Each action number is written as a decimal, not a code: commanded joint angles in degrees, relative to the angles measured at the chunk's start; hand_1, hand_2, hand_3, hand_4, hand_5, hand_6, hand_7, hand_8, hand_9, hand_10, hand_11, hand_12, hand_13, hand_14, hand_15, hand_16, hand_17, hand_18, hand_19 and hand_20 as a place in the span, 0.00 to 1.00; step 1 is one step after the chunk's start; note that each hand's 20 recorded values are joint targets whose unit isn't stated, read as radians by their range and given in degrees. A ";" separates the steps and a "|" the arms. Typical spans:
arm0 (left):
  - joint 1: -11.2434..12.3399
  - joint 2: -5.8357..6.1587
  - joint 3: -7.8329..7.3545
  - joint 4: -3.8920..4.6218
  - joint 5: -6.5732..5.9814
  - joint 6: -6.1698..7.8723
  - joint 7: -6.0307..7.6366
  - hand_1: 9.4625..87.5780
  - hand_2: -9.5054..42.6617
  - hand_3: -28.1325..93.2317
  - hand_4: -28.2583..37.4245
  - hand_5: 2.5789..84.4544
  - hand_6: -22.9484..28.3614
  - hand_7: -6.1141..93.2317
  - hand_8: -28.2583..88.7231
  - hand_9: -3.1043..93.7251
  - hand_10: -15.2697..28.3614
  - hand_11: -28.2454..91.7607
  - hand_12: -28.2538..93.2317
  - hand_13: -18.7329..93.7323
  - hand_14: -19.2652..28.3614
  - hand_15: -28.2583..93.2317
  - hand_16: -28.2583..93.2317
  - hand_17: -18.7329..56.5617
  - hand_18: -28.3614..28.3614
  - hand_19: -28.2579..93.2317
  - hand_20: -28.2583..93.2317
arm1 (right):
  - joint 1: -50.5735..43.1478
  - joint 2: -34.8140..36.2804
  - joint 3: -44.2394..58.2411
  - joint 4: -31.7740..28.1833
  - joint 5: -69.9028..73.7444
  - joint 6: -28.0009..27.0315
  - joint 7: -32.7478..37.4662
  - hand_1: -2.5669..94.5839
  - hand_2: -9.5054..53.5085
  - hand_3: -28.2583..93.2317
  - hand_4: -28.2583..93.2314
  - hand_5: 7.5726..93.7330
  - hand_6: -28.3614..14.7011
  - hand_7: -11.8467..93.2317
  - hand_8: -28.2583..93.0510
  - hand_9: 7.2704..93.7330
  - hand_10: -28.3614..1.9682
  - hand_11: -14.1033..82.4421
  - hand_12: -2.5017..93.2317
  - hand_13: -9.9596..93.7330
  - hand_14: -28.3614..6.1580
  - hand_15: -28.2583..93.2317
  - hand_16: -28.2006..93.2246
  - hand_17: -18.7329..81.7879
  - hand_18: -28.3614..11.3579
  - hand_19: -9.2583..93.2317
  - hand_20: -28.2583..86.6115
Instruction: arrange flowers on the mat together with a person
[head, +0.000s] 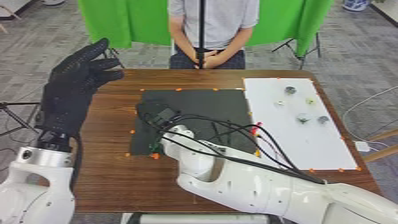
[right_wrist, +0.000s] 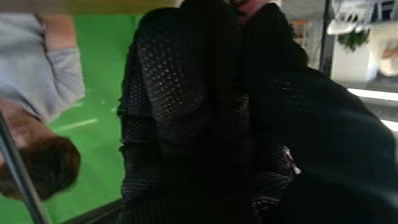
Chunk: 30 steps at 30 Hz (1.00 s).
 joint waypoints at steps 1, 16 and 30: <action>0.57 -0.67 0.26 0.66 -0.37 -0.69 -0.71 0.11 0.28 0.87 0.00 0.39 0.58 0.22 0.15 0.40 0.80 0.45 0.32 0.40 1.00 0.70 0.15 0.13 0.93 0.65 0.35 | 0.49 -0.47 -0.38 -0.34 -0.86 -2.01 0.57 0.60 0.00 0.71 0.00 0.81 0.75 0.25 0.22 0.92 0.68 0.35 0.36 0.85 0.67 0.69 0.40 0.51 0.35 0.82 0.29; 1.17 -0.16 0.10 0.58 -0.56 -0.09 -0.43 0.13 0.28 0.87 0.00 0.39 0.58 0.23 0.15 0.40 0.80 0.45 0.33 0.40 1.00 0.70 0.15 0.13 0.92 0.65 0.35 | 0.30 -0.50 -0.05 -0.43 -2.00 -6.40 0.56 0.54 0.00 0.74 0.00 0.75 0.75 0.25 0.20 0.87 0.63 0.42 0.30 0.83 0.63 0.70 0.39 0.49 0.34 0.79 0.30; 6.89 -1.28 -3.46 -1.27 -0.19 1.20 -1.13 0.14 0.28 0.88 0.00 0.39 0.58 0.23 0.15 0.40 0.80 0.46 0.32 0.40 1.00 0.71 0.15 0.13 0.92 0.65 0.35 | -1.10 0.36 3.45 -5.46 -0.31 -5.91 -0.78 0.47 0.00 0.76 0.00 0.73 0.75 0.25 0.13 0.85 0.57 0.47 0.23 0.83 0.60 0.71 0.39 0.48 0.31 0.78 0.32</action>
